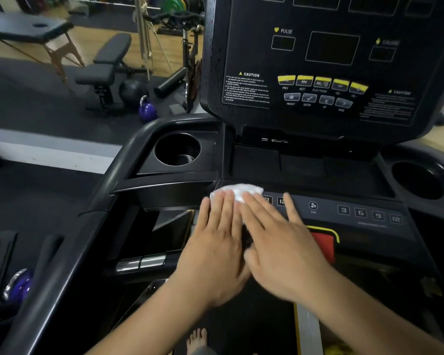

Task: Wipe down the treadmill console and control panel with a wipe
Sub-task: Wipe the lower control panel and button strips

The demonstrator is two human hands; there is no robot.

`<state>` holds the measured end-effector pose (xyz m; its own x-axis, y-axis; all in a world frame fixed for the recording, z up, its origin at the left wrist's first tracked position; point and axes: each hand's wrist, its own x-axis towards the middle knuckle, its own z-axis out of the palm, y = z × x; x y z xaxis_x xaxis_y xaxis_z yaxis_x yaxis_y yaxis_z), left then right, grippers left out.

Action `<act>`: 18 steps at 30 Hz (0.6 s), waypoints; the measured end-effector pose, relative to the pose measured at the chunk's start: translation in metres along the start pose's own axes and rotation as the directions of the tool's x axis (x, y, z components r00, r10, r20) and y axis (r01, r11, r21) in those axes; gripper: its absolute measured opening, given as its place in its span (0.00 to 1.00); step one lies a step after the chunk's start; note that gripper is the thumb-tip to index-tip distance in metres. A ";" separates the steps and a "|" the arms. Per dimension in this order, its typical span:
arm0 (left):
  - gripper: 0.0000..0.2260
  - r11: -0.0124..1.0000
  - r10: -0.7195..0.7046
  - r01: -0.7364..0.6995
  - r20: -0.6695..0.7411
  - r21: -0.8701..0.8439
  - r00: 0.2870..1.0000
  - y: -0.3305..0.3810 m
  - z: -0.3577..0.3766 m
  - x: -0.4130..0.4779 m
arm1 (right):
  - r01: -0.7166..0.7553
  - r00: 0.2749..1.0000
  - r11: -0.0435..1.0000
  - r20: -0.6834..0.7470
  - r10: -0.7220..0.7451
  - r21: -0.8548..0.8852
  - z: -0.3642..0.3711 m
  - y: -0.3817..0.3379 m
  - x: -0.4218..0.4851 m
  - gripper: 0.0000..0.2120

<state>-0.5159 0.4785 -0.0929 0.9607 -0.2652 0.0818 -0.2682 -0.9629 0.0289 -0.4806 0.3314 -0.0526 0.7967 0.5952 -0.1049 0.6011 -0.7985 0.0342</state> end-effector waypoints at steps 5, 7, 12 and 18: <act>0.37 0.994 0.112 -0.112 -0.033 0.002 0.993 0.012 0.009 -0.023 | 0.017 1.000 1.000 0.000 -0.017 0.006 0.013 -0.007 -0.024 0.34; 0.38 0.992 0.067 -0.071 0.044 0.108 0.997 0.007 -0.006 0.002 | -0.014 0.999 1.000 0.040 0.014 -0.011 -0.002 -0.003 -0.006 0.32; 0.38 0.981 0.031 -0.048 0.095 0.189 0.995 0.003 -0.012 0.022 | -0.036 0.998 0.999 0.046 0.036 0.007 -0.009 0.010 0.012 0.34; 0.35 0.999 0.046 -0.046 -0.026 -0.013 0.999 0.027 0.025 -0.033 | 0.059 0.998 0.993 -0.023 -0.057 0.106 0.019 0.000 -0.035 0.36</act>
<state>-0.5531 0.4605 -0.1194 0.9452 -0.3077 0.1093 -0.3133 -0.9489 0.0384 -0.5099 0.3094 -0.0682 0.7624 0.6416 -0.0841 0.6369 -0.7670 -0.0776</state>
